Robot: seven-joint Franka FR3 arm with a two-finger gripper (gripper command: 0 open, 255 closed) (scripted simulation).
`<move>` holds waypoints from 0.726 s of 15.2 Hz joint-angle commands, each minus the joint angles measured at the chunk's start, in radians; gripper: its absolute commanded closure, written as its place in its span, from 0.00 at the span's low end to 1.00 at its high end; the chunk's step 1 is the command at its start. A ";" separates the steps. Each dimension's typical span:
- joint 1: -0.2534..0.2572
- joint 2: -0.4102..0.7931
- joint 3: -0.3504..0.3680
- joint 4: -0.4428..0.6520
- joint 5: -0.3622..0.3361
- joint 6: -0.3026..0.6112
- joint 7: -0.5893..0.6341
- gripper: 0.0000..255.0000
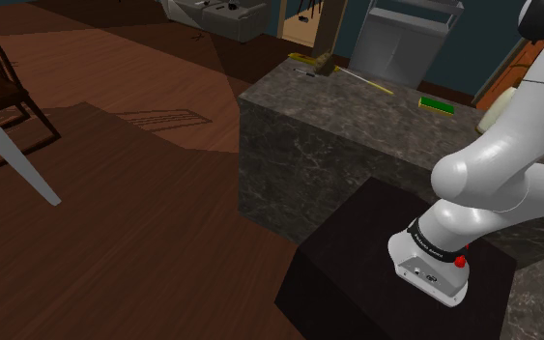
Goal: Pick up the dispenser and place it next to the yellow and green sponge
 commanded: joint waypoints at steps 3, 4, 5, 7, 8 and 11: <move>0.000 0.000 0.000 -0.001 0.000 0.000 0.000 0.00; 0.000 0.001 0.000 -0.001 0.000 0.000 0.000 0.00; 0.000 0.001 0.000 -0.001 0.000 0.000 0.000 0.00; 0.000 0.001 0.000 -0.001 0.000 0.000 0.000 0.00; 0.000 0.000 0.000 -0.001 0.000 0.000 0.000 0.00; -0.010 0.005 -0.001 0.108 0.003 -0.103 0.001 0.00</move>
